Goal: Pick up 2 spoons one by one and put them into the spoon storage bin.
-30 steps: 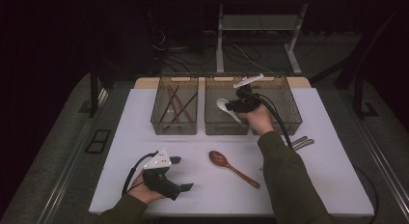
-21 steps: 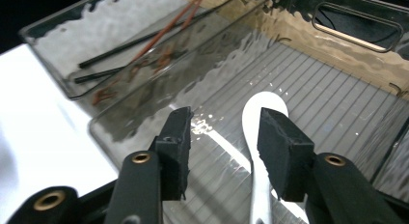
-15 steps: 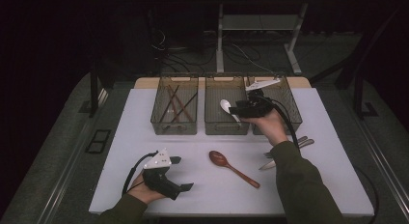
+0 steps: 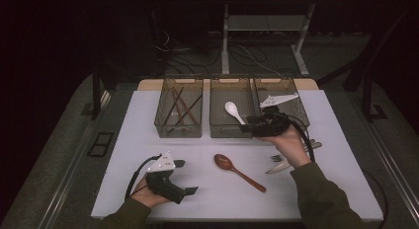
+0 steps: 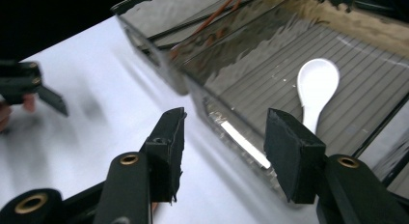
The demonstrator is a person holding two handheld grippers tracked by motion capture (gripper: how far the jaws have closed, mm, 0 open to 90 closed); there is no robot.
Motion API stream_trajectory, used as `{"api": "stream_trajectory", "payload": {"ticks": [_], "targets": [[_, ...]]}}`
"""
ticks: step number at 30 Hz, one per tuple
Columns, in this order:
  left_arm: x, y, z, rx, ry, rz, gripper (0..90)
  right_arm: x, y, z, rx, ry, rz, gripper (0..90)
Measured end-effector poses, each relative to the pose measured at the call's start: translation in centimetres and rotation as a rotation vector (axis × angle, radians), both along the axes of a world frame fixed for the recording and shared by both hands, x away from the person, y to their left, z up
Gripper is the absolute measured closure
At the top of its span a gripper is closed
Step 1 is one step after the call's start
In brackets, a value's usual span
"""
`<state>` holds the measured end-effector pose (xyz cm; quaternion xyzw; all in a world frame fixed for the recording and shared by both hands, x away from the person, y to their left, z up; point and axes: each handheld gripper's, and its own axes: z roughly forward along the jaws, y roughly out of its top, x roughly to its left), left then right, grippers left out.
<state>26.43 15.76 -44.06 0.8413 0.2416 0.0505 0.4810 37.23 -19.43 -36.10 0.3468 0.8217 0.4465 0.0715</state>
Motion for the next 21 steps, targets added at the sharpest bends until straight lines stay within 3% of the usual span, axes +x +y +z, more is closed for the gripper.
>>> {"api": "stream_trajectory", "payload": {"ticks": [15, 21], "targets": [[0.0, 0.0, 0.0, 0.005, -0.001, 0.002, 0.0, -3.9, 0.1, -3.3, -0.002, 0.058, 0.048, 46.6], [0.0, 0.0, 0.0, 0.011, -0.003, -0.004, 0.0, -4.6, 1.3, -4.7, -0.057, 0.081, 0.071, 46.8]]}}
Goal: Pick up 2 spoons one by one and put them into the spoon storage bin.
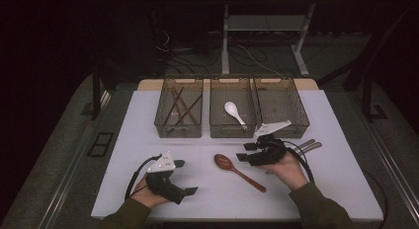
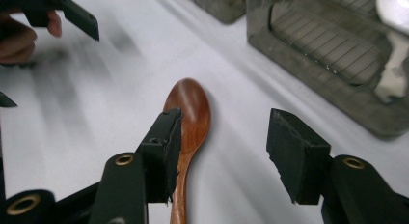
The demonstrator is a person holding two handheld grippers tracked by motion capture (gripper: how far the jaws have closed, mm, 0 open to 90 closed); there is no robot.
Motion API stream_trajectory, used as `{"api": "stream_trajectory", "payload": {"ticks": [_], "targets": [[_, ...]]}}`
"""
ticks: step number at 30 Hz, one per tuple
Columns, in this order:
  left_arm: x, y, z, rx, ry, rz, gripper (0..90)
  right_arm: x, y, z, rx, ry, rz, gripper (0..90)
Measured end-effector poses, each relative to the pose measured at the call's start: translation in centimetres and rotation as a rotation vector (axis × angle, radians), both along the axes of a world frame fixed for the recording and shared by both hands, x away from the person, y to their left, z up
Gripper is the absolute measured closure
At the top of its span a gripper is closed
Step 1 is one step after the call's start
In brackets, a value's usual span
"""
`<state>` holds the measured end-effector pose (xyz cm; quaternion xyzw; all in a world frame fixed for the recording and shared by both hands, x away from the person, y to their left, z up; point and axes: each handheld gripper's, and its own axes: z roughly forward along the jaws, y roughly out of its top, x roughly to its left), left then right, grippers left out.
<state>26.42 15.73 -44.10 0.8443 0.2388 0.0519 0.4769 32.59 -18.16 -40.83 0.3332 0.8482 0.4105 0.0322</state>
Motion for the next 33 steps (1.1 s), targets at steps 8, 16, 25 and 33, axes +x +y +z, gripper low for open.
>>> {"api": "stream_trajectory", "payload": {"ticks": [8, 16, 25, 33], "targets": [[0.0, 0.0, 0.0, 0.003, 0.001, -0.004, 0.0, 0.2, 1.9, -1.7, -0.037, 0.039, 0.009, 51.7], [0.0, -0.1, -0.1, 0.002, 0.004, -0.004, 0.0, 0.3, 3.2, -2.8, -0.067, 0.042, 0.037, 57.8], [0.0, -0.1, -0.1, 0.004, 0.004, -0.006, 0.0, 0.3, 3.9, -3.5, -0.083, 0.054, 0.059, 58.0], [0.0, -0.1, -0.1, 0.007, 0.006, -0.010, 0.0, -0.3, 4.8, -3.8, -0.088, 0.038, 0.123, 66.1]]}}
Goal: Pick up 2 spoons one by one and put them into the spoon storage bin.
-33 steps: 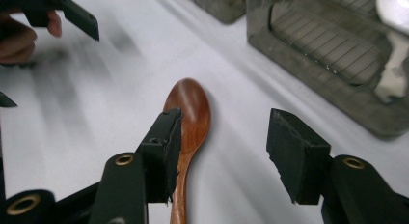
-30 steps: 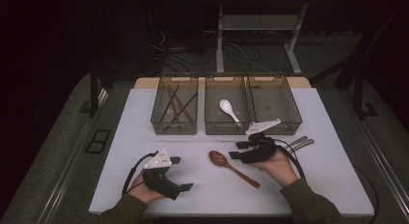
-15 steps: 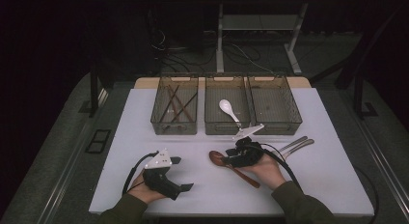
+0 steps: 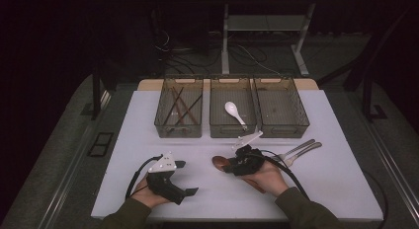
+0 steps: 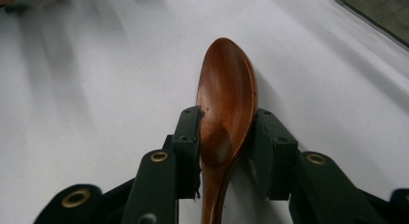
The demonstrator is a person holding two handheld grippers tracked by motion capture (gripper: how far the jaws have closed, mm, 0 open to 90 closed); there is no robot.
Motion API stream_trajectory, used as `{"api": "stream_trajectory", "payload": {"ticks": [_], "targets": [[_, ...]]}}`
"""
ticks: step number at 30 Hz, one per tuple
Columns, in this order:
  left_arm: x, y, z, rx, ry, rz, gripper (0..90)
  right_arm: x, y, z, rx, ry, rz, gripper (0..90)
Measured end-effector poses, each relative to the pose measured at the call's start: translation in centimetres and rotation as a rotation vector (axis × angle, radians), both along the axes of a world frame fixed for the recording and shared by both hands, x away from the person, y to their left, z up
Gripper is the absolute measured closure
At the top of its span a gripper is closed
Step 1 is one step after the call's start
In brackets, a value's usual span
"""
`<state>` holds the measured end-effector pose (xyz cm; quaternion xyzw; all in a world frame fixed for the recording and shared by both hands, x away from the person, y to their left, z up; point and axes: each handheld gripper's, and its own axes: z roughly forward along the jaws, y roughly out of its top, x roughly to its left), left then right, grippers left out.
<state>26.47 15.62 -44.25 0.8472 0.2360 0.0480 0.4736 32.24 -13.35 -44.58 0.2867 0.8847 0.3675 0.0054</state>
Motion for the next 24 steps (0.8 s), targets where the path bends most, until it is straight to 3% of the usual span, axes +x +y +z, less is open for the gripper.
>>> {"api": "stream_trajectory", "payload": {"ticks": [3, 4, 9, 19, 24], "targets": [[0.0, 0.0, 0.0, 0.000, 0.000, 0.000, 0.0, -0.1, 0.1, 0.0, -0.004, 0.002, 0.021, 73.6], [0.0, 0.0, 0.0, 0.000, -0.001, 0.000, 0.0, -0.2, 0.2, 0.0, -0.016, -0.020, 0.027, 75.6], [0.0, 0.0, 0.0, 0.000, -0.001, -0.002, 0.0, -0.2, 0.2, 0.1, -0.015, -0.008, 0.033, 82.1], [0.0, -0.1, 0.0, 0.000, 0.000, -0.007, 0.0, -0.1, -0.1, 0.4, -0.026, -0.007, 0.038, 82.5], [-0.1, -0.1, 0.0, 0.000, -0.001, -0.007, 0.0, -0.1, -0.5, 1.0, -0.001, -0.011, 0.026, 82.5]]}}
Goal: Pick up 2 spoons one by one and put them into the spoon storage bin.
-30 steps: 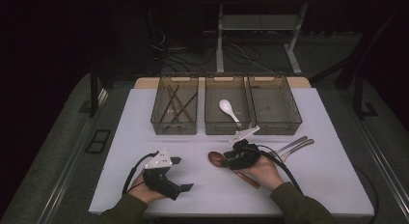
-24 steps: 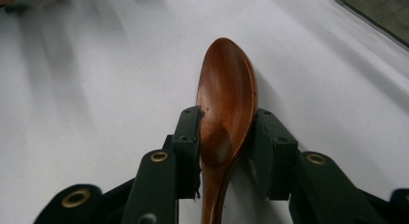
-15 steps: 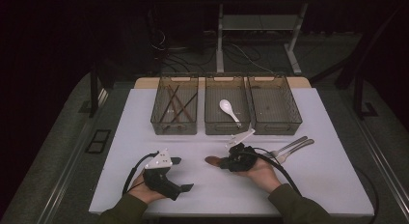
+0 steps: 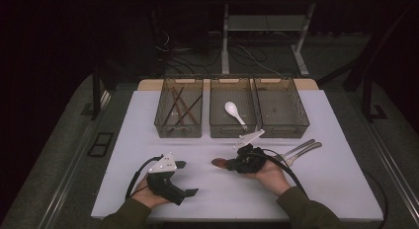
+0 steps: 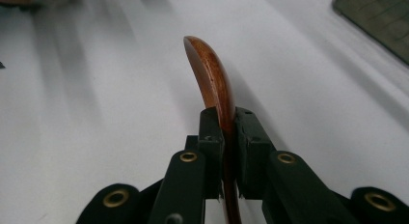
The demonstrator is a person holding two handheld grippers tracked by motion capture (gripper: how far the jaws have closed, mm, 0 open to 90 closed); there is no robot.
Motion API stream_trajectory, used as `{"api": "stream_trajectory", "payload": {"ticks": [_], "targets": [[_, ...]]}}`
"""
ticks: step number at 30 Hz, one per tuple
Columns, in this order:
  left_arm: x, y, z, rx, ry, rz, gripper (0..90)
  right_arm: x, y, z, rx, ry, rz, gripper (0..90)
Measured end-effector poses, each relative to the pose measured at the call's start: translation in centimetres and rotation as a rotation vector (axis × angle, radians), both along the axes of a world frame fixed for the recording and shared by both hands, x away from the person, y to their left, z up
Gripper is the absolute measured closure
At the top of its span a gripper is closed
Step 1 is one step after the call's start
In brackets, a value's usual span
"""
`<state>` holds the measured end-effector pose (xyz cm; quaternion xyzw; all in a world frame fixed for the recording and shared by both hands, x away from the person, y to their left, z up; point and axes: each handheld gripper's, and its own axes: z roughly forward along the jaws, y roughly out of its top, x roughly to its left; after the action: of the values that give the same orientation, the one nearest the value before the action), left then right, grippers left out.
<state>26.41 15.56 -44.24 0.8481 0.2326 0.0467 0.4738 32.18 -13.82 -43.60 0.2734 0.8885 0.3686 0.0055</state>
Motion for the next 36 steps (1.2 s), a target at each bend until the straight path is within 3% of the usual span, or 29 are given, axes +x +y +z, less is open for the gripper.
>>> {"api": "stream_trajectory", "payload": {"ticks": [17, 25, 36], "targets": [[0.0, 0.0, 0.0, 0.002, 0.000, 0.000, 0.0, 1.1, -2.1, 1.7, 0.104, 0.000, -0.072, 82.5], [0.0, -0.1, 0.0, -0.001, 0.001, 0.002, 0.0, 1.7, -3.0, 2.8, 0.154, -0.021, -0.101, 82.5], [0.1, 0.0, 0.0, -0.001, -0.001, 0.003, 0.0, 3.0, -3.6, 4.1, 0.181, -0.036, -0.136, 82.4]]}}
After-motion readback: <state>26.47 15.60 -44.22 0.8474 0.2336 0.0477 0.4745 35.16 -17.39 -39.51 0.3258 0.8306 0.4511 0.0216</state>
